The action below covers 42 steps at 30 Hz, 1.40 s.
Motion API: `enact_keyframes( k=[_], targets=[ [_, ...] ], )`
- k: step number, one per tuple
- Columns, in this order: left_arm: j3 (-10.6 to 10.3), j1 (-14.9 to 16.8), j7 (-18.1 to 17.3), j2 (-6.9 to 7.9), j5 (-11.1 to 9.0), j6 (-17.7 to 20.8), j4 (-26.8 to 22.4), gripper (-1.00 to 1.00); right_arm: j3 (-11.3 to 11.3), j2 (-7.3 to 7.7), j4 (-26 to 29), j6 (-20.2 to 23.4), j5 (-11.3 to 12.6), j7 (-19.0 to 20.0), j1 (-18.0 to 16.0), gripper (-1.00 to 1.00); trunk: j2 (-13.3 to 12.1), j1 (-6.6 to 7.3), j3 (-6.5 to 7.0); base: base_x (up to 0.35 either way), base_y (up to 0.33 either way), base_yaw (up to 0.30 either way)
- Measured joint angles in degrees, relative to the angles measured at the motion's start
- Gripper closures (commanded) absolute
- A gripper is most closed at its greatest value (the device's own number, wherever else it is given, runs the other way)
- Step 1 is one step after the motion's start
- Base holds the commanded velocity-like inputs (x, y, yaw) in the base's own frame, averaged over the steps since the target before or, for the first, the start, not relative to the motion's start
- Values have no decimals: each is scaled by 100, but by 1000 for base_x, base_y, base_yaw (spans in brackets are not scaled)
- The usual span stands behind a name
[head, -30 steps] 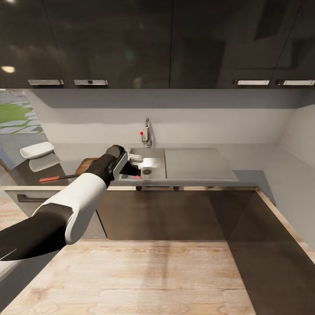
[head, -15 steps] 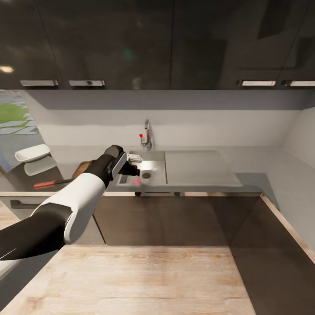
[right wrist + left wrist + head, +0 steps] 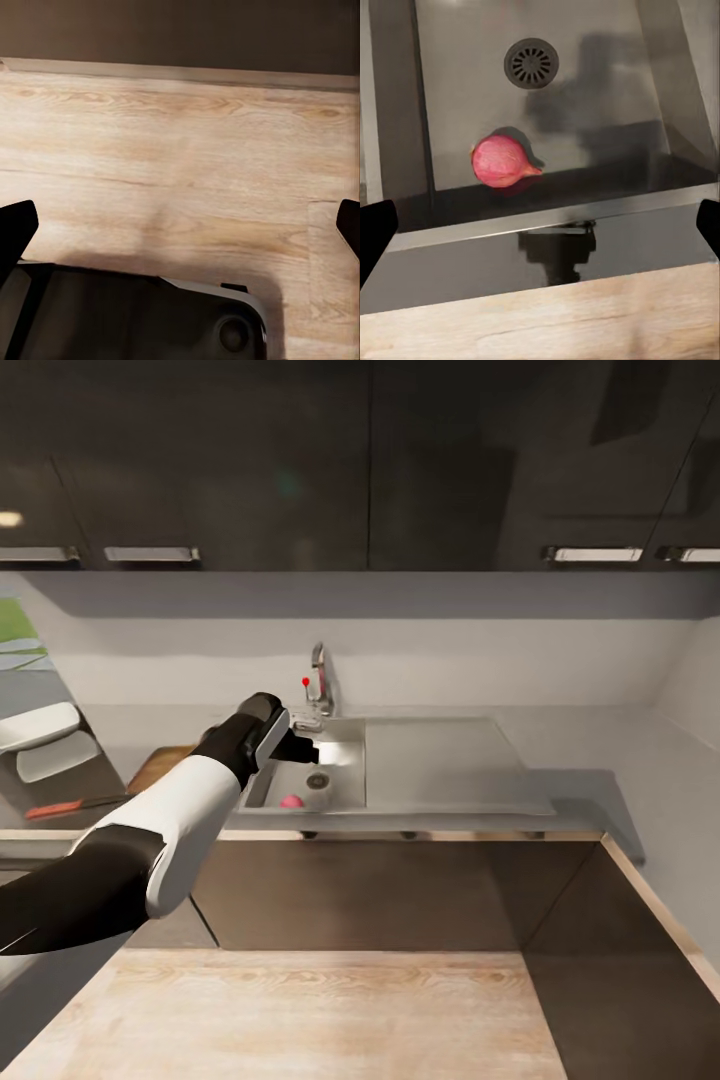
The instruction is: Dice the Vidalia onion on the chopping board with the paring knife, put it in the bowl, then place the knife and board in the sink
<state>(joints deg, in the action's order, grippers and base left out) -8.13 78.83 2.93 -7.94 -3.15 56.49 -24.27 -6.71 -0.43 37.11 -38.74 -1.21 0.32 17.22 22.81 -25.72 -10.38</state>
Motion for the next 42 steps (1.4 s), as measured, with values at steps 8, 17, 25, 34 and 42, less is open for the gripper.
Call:
enact_keyframes(
  k=[8,17,25,34,42],
  targets=[
    [-1,-3,17,27,1,35,39,-100,-1,-10,-1,-5,0,0,-1,-100,-1,-3,0,120,-69,0],
    [-7,-3,18,81,0,42,47,-100,-2,-26,-1,-6,0,0,-1,-100,-1,-3,0,4,-2,0],
    [1,-3,18,79,-6,58,48,-100,-2,-26,-1,-6,0,1,-1,-100,-1,-3,0,0,0,0],
    [1,-33,18,80,-68,67,108,-100,-2,-26,-1,-6,0,0,-1,-100,-1,-3,0,0,0,0],
    [75,-46,14,88,-72,64,524,-100,-2,-26,-1,-6,0,0,-1,-100,-1,-3,0,0,0,0]
  ],
)
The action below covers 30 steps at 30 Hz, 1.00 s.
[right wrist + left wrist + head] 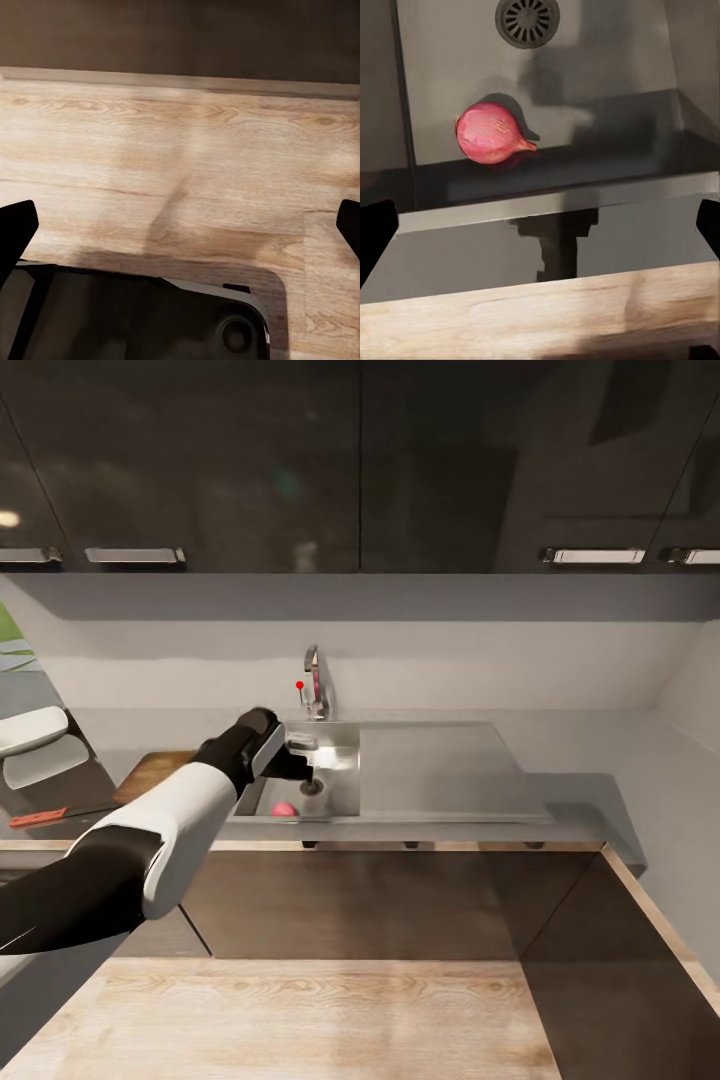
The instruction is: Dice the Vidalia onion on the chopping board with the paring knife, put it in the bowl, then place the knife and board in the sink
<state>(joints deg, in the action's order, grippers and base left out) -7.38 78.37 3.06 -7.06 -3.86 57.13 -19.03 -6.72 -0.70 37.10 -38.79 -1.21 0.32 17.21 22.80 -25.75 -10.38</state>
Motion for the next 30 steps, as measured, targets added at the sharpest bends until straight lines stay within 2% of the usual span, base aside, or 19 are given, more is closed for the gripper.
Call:
enact_keyframes(
  k=[14,25,30],
  targets=[
    [32,-17,-10,26,-1,-8,307,-100,0,0,0,0,0,0,-1,-100,0,1,0,7,0,0],
    [32,-18,-20,25,-1,-14,370,-100,0,0,0,0,0,0,-1,-100,1,2,0,219,58,0],
    [32,-18,-20,26,-1,-14,370,-100,0,0,0,0,0,0,-1,-100,0,1,0,98,18,0]
  ],
)
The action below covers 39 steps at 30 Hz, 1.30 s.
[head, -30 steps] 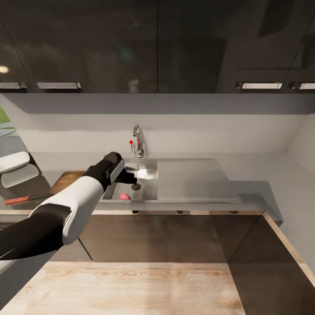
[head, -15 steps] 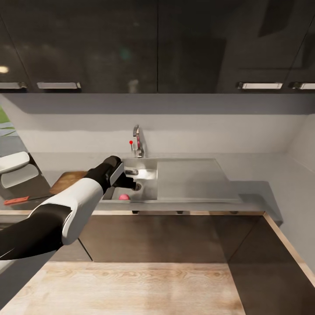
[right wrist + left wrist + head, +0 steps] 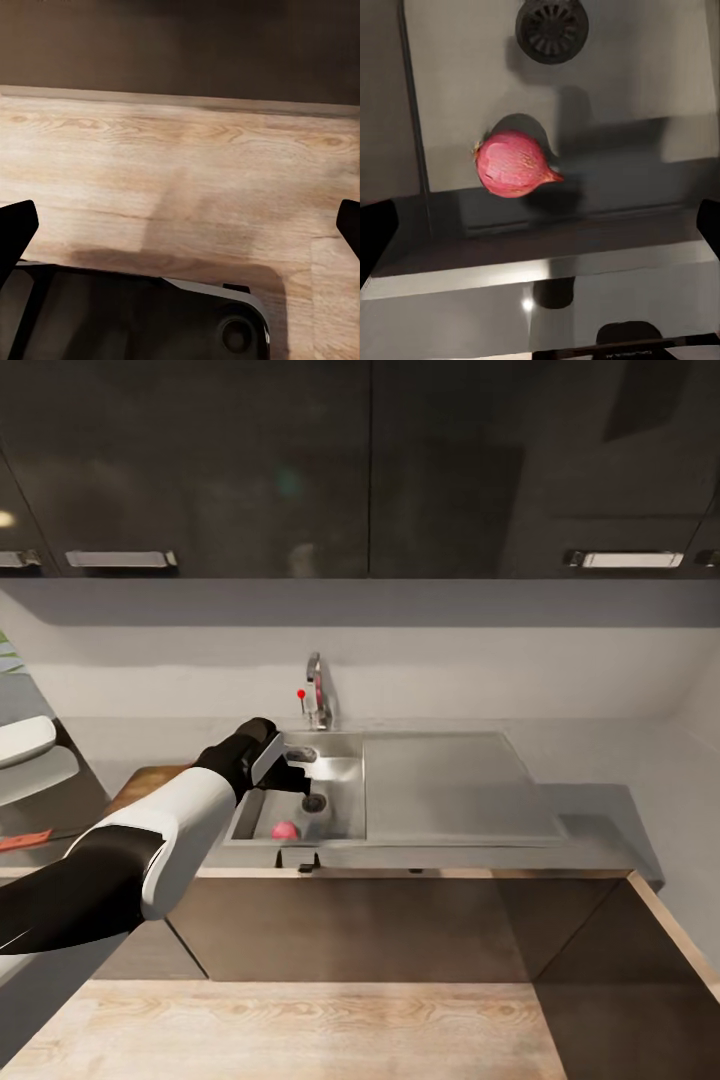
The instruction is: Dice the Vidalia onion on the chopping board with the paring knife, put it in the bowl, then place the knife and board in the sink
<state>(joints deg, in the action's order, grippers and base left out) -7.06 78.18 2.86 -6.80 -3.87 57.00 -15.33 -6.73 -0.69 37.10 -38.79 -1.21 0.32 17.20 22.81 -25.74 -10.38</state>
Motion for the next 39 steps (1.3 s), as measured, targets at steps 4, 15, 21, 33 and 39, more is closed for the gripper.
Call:
enact_keyframes(
  k=[4,15,21,33,39],
  targets=[
    [0,0,0,0,0,0,5,-100,0,0,0,0,0,0,0,-100,0,0,0,24,4,0],
    [0,-248,0,-6,0,0,1,-100,0,0,0,7,0,0,-1,-100,0,-1,-4,3,1,0],
    [0,-277,0,-7,0,0,0,-100,0,0,0,9,0,0,0,-100,0,-1,-24,0,0,0],
    [0,-283,0,-3,0,0,7,-100,-1,-1,0,9,0,0,0,-100,0,1,-80,33,23,0],
    [0,-289,0,-1,-1,0,9,-100,0,0,0,10,0,0,0,-100,0,0,-109,84,50,0]
  ],
)
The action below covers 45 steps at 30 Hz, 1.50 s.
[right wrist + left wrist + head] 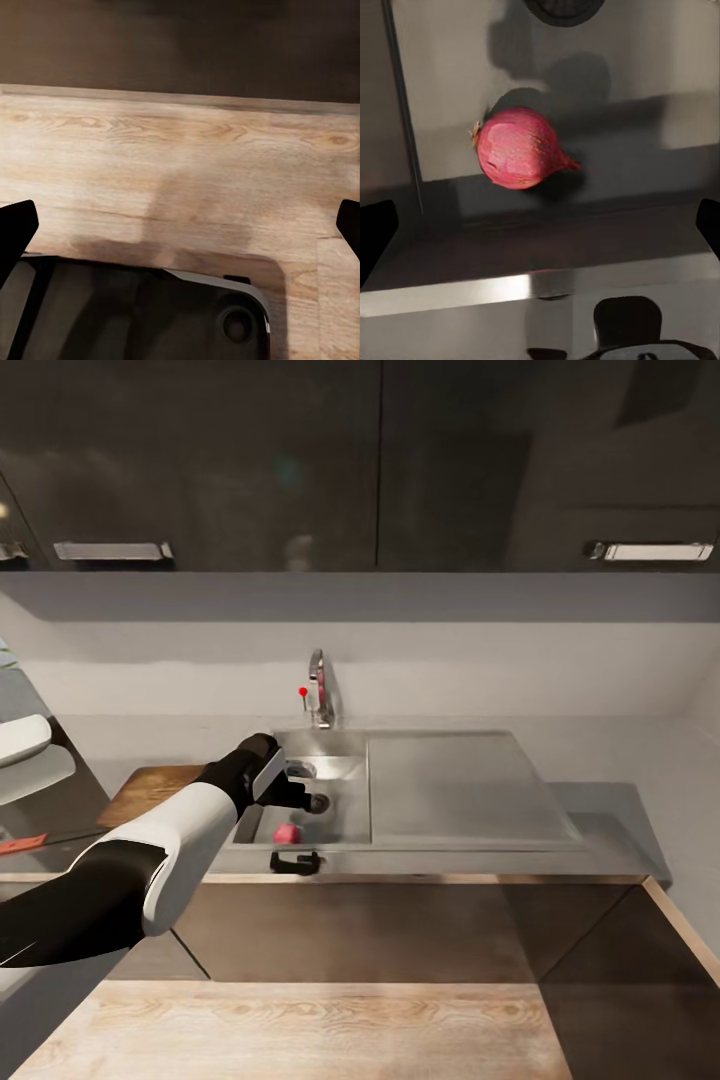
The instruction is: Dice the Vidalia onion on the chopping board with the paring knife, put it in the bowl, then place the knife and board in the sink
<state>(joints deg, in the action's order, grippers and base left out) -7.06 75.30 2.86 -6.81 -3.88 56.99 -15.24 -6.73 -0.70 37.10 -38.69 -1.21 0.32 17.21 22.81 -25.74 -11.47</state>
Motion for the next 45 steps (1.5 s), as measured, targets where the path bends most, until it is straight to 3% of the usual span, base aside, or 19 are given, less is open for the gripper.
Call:
enact_keyframes(
  k=[45],
  targets=[
    [2,-88,0,2,-23,0,0,-100,0,0,0,11,8,0,0,-100,0,-1,-262,2,1,0]
  ],
)
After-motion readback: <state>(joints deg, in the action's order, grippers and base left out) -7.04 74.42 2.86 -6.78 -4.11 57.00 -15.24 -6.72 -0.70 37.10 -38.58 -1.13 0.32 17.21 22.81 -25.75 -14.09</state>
